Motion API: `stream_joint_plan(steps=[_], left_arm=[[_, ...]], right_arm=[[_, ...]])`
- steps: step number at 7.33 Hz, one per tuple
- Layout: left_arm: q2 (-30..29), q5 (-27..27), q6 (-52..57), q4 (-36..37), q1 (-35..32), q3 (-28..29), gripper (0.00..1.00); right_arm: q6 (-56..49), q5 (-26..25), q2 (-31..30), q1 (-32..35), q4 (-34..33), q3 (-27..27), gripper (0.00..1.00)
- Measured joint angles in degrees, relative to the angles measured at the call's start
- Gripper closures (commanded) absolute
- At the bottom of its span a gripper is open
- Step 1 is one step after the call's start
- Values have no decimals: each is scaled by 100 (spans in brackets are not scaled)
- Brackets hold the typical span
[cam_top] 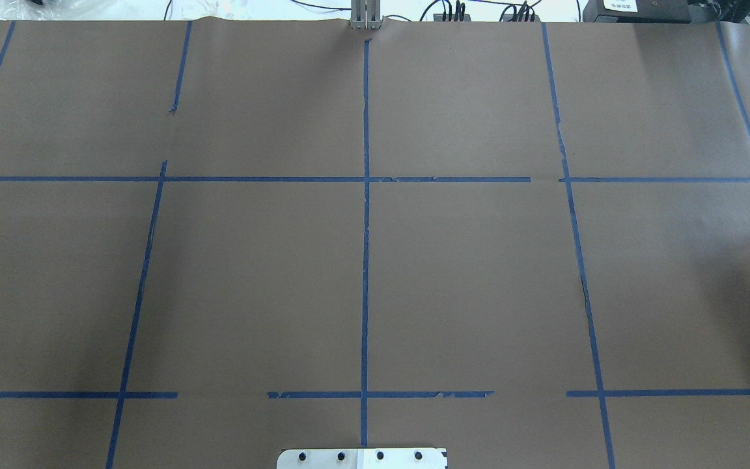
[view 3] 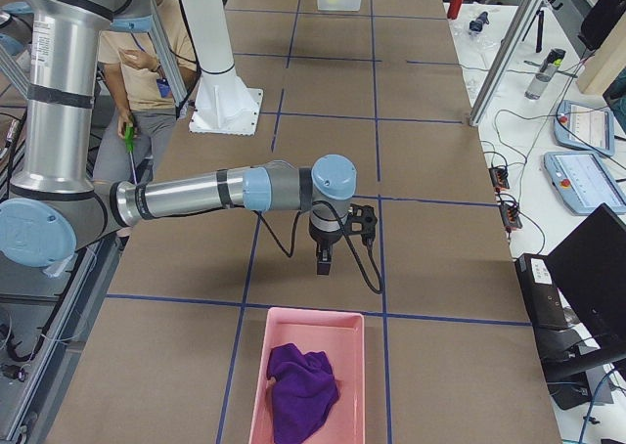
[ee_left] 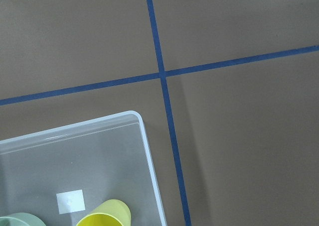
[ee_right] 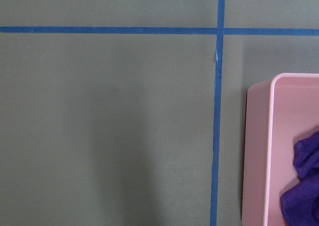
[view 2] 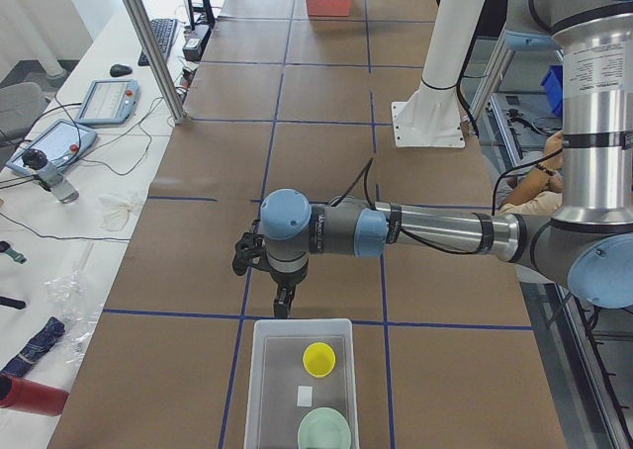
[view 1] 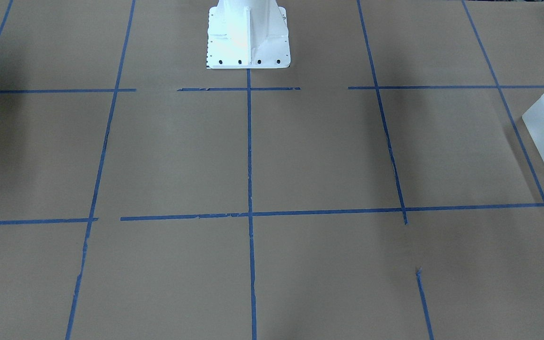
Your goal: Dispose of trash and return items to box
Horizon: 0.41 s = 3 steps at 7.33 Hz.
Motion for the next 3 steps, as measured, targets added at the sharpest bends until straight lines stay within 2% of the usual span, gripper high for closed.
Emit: stream_joint_plan(steps=[3], left_arm=[[-66, -13, 4, -14, 4, 63, 0]], right_arm=[[91, 39, 13, 6, -2, -8, 0]])
